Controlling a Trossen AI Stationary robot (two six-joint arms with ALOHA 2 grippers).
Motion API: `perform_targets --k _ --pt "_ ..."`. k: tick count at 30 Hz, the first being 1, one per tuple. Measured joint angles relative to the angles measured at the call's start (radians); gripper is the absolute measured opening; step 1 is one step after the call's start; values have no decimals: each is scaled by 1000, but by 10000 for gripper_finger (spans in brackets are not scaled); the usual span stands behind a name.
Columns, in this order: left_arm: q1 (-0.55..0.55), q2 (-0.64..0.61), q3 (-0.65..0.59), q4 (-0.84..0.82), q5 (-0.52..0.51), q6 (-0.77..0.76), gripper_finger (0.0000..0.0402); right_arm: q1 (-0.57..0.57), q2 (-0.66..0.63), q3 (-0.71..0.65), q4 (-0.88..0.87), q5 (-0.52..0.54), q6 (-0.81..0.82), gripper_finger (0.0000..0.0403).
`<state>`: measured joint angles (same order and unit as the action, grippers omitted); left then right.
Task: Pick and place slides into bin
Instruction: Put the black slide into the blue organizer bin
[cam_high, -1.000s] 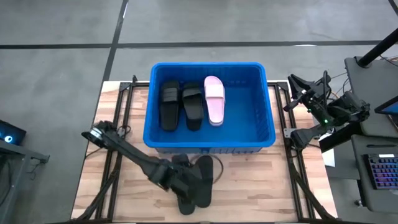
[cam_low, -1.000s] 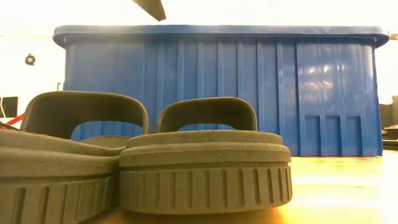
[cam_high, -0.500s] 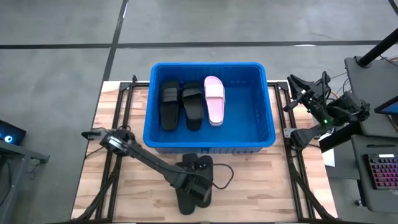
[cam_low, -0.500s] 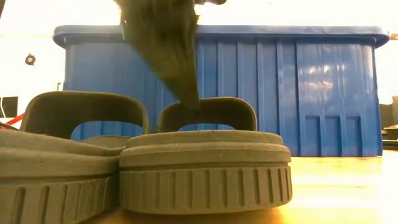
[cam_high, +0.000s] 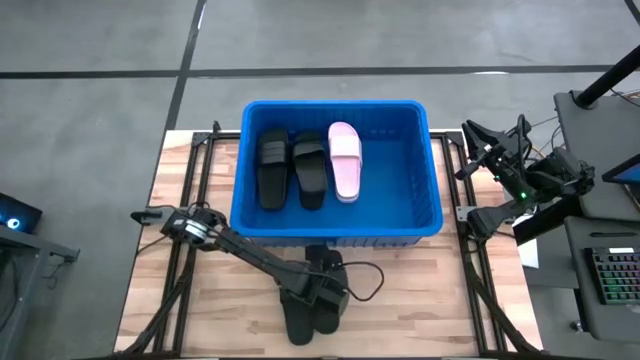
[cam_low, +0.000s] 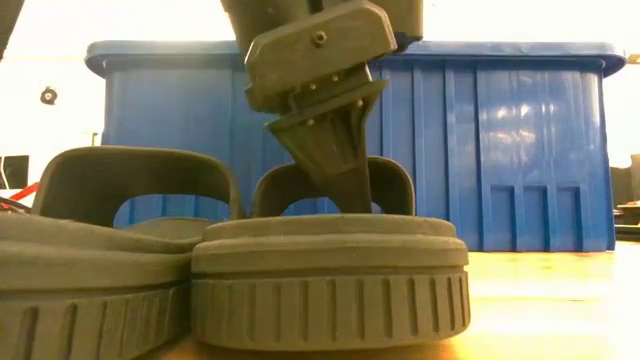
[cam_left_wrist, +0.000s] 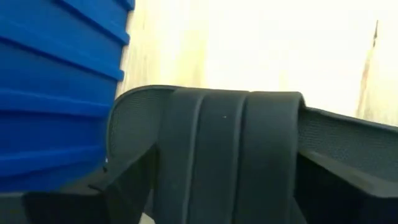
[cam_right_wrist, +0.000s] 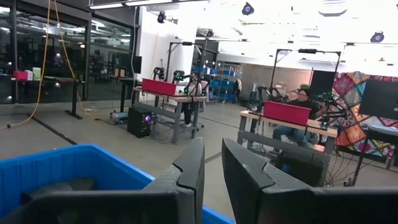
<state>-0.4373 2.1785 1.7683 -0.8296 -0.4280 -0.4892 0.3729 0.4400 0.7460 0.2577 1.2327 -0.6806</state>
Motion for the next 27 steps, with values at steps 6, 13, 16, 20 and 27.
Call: perform_targets --k 6,13,16,20,27 --pt "9 0 -2 0 -1 0 220 0 0 0 0 0 0 47" --pt "35 -2 13 -1 5 9 77 0 0 0 -2 0 0 47" --pt "52 -17 47 -5 63 66 19 0 0 -1 -12 0 0 47" --pt "87 -58 109 -11 214 115 10 0 0 -2 -23 0 0 47" --pt "176 -102 178 136 570 90 2 0 1 -3 -22 0 0 47"
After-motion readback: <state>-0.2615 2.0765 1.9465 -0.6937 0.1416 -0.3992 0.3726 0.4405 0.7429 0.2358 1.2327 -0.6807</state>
